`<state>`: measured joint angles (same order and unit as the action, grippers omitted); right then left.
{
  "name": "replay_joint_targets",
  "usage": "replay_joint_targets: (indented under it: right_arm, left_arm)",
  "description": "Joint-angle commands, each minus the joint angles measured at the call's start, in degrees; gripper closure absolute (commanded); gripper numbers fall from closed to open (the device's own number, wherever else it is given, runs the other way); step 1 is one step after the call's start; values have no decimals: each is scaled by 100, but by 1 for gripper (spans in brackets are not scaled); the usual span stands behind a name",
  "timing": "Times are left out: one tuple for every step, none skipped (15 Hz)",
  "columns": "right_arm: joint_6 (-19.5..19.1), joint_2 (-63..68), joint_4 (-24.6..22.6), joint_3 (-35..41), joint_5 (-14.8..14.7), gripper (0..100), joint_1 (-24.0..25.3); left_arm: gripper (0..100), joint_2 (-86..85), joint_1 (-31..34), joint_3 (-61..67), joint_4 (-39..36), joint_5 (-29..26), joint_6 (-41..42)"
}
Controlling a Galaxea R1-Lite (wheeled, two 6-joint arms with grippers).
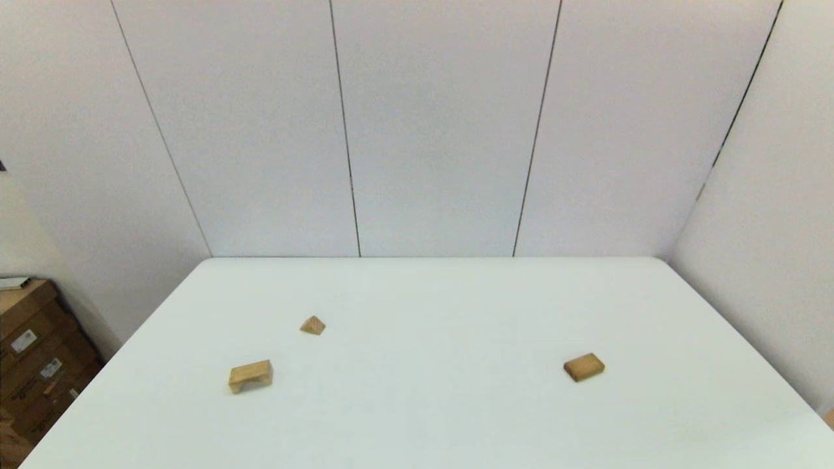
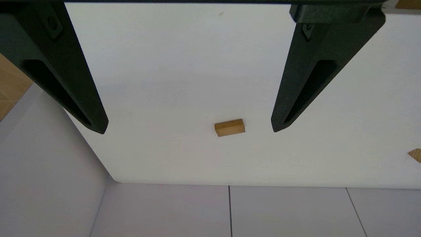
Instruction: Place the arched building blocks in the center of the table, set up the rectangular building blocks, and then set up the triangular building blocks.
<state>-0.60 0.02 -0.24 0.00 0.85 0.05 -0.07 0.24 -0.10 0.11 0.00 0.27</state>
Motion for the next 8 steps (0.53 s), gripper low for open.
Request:
replay_joint_targets:
  right_arm:
    - [-2,-11,-2,0,3,0,4]
    - [-2,-11,-2,0,3,0,4]
    - [-2,-11,-2,0,3,0,-5]
    - [-2,-11,-2,0,3,0,4]
    - [-2,-11,-2,0,3,0,-5]
    - [-2,-11,-2,0,3,0,4]
    - [-2,-11,-2,0,3,0,4]
    - [-2,-11,-2,0,3,0,4]
  left_arm:
    - [0,7,2,1,7,0,8]
    - [0,7,2,1,-2,0,8]
    - [0,7,2,1,7,0,8]
    - [0,7,2,1,7,0,0]
    - [0,7,2,1,7,0,0]
    - [0,7,2,1,7,0,0]
    - [0,7,2,1,7,0,26]
    - [0,7,2,1,7,9,26]
